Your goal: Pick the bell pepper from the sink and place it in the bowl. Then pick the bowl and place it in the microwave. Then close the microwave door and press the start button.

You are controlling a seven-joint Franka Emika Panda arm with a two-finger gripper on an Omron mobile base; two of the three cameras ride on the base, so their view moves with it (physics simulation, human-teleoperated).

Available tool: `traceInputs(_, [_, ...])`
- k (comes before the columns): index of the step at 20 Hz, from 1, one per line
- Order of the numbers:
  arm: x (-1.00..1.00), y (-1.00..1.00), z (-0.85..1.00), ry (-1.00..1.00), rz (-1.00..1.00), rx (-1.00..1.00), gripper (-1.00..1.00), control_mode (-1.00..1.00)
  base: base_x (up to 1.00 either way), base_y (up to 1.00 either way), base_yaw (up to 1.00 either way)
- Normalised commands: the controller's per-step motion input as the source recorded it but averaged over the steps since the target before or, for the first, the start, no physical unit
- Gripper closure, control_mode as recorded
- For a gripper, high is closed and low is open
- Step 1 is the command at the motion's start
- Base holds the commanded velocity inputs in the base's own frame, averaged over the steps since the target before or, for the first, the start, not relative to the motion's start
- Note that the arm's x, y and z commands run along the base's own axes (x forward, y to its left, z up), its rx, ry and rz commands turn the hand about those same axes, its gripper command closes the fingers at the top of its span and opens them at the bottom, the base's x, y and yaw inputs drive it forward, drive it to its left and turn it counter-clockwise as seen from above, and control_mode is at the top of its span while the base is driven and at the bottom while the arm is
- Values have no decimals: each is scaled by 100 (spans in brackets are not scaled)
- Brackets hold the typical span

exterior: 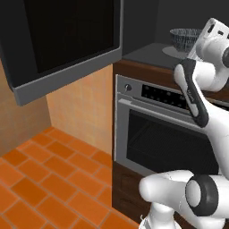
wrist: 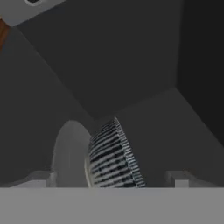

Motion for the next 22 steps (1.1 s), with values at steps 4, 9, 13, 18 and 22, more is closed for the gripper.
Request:
traceInputs(4, [-100,67,36,-12,-32,22,-100,-100,0,0,0])
traceInputs(9, [-99,65,37,-8,-39,34,-100,-100,0,0,0])
traceInputs(13, [-100,52,34,0,-29,50,-100,-100,0,0,0])
traceInputs(18, [-100,52,-17,-19,-6,38,-100,-100,0,0,0])
traceInputs(22, [-100,53,-44,-46,1,23,-100,-100,0,0,0])
